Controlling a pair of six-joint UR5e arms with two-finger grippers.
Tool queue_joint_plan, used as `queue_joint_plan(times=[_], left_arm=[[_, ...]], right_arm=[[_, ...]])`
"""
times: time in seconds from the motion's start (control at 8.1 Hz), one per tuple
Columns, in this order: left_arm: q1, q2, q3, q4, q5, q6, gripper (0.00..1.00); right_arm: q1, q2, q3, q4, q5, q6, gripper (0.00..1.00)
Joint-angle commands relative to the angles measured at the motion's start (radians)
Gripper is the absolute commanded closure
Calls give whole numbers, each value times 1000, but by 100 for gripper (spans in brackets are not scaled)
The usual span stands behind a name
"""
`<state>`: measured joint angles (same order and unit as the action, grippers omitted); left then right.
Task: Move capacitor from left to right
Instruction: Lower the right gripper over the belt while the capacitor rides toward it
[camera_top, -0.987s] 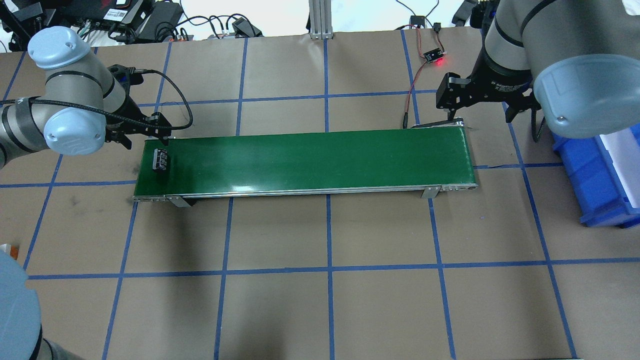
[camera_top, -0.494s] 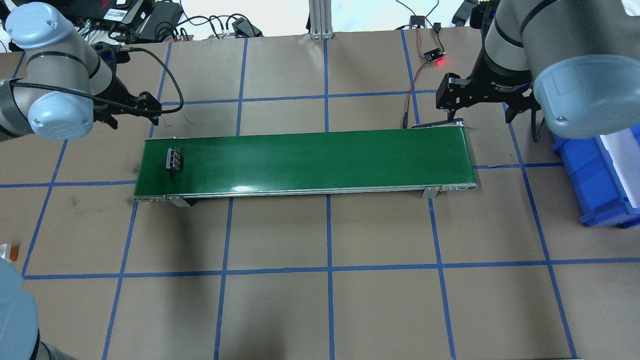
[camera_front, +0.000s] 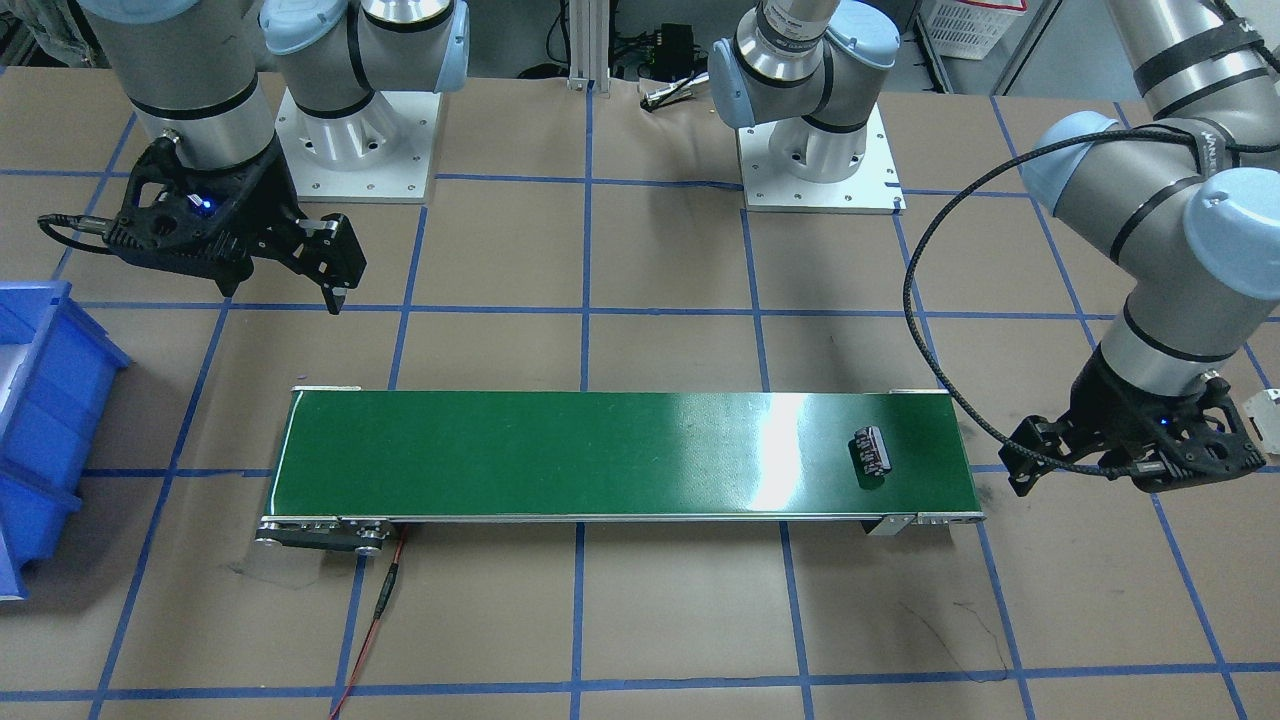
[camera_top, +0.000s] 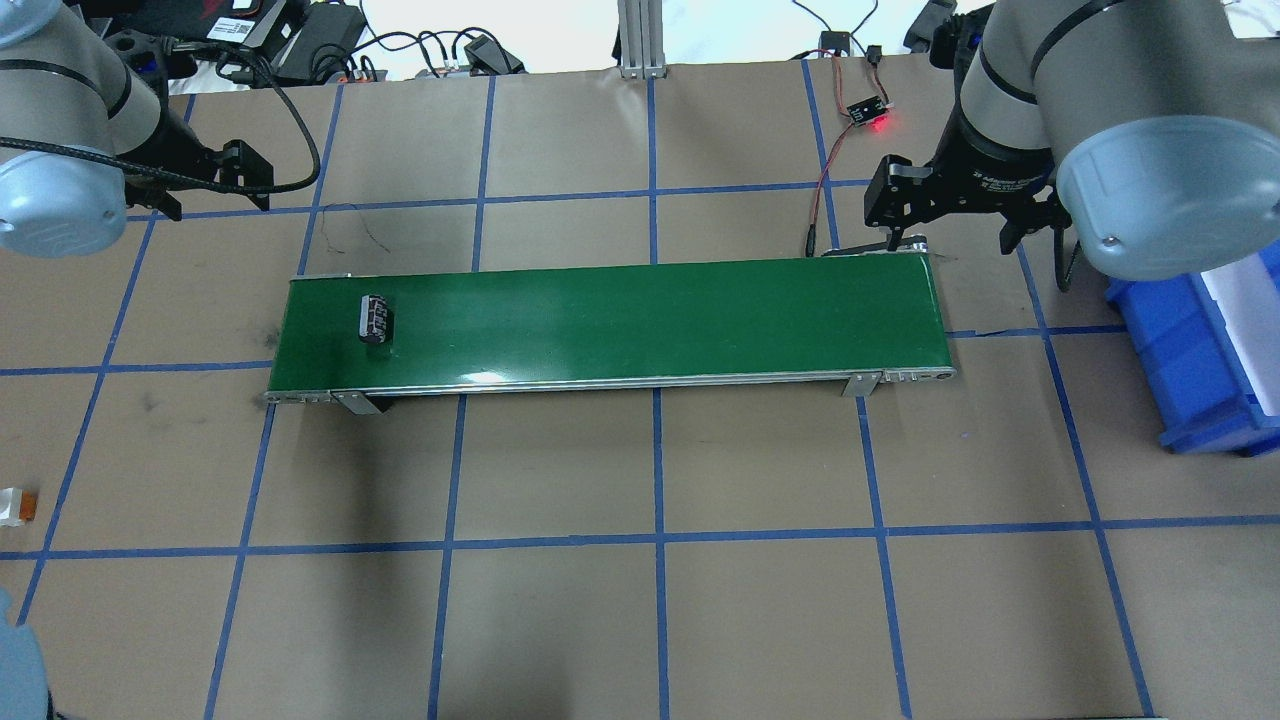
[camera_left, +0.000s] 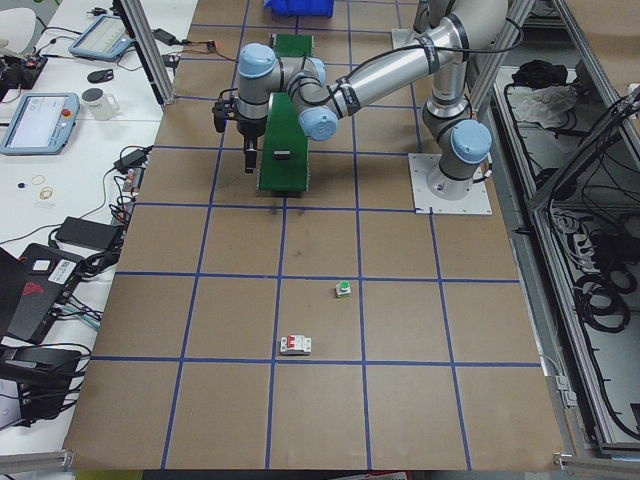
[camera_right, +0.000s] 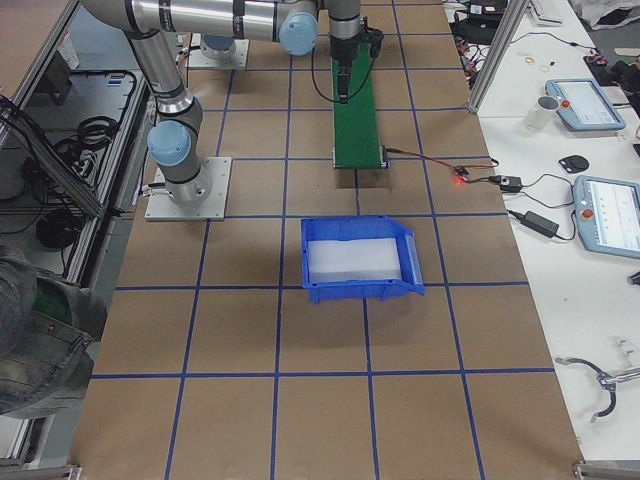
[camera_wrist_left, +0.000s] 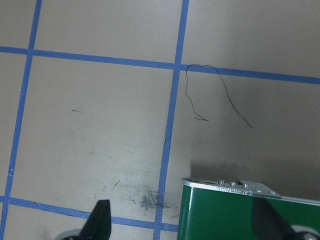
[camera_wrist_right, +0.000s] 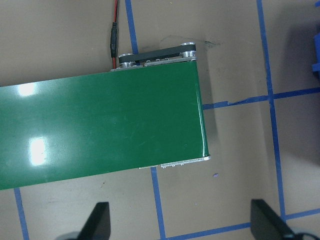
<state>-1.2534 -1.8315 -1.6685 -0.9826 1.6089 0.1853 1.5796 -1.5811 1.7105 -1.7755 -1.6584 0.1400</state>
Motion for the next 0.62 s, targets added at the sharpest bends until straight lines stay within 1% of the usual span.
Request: queue_joint_plan(times=[0.0, 0.25, 0.49], left_arm=[[5, 38, 1, -74, 3, 12, 0], [5, 67, -2, -76, 5, 13, 0], [5, 106, -2, -85, 5, 14, 0]], right_arm=[[-1, 48, 1, -28, 37, -101, 0], [-1, 75, 6, -86, 58, -102, 0], [-1, 139, 8, -172, 100, -94, 0]])
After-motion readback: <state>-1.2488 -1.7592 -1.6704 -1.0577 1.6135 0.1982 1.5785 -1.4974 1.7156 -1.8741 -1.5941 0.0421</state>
